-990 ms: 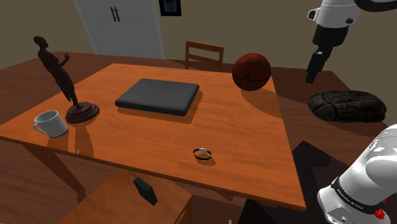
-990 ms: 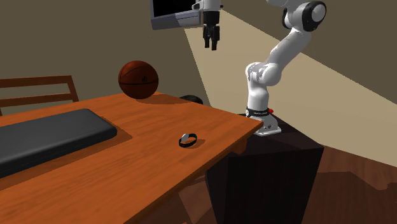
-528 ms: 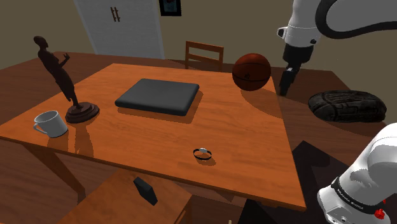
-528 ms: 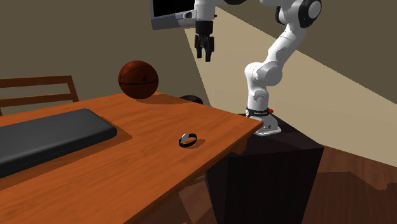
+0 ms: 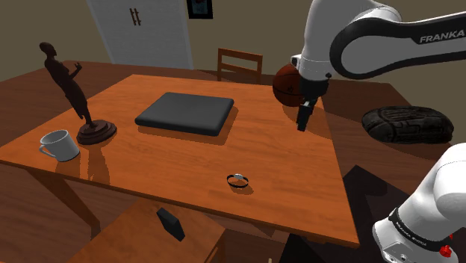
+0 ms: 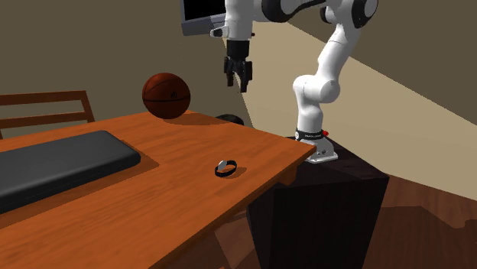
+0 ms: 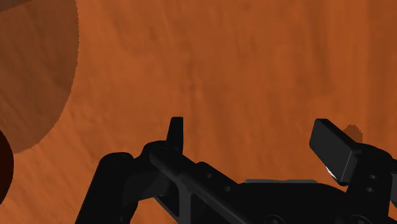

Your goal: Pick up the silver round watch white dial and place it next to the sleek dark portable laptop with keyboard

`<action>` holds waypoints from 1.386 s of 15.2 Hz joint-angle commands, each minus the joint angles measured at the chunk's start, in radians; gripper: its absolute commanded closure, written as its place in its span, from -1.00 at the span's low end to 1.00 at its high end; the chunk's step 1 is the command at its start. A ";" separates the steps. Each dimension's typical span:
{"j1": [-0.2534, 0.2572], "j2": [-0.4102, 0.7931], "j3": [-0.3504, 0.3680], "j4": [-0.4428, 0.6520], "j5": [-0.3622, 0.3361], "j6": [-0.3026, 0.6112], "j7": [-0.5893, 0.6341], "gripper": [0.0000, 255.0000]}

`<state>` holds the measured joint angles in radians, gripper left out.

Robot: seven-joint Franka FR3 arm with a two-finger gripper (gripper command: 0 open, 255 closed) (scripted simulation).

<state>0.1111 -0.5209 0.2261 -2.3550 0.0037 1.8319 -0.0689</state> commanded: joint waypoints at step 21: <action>0.121 0.599 0.242 0.236 -0.176 0.360 0.195 -1.00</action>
<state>0.2309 0.0702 0.4683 -2.1155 -0.1667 2.1808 0.1240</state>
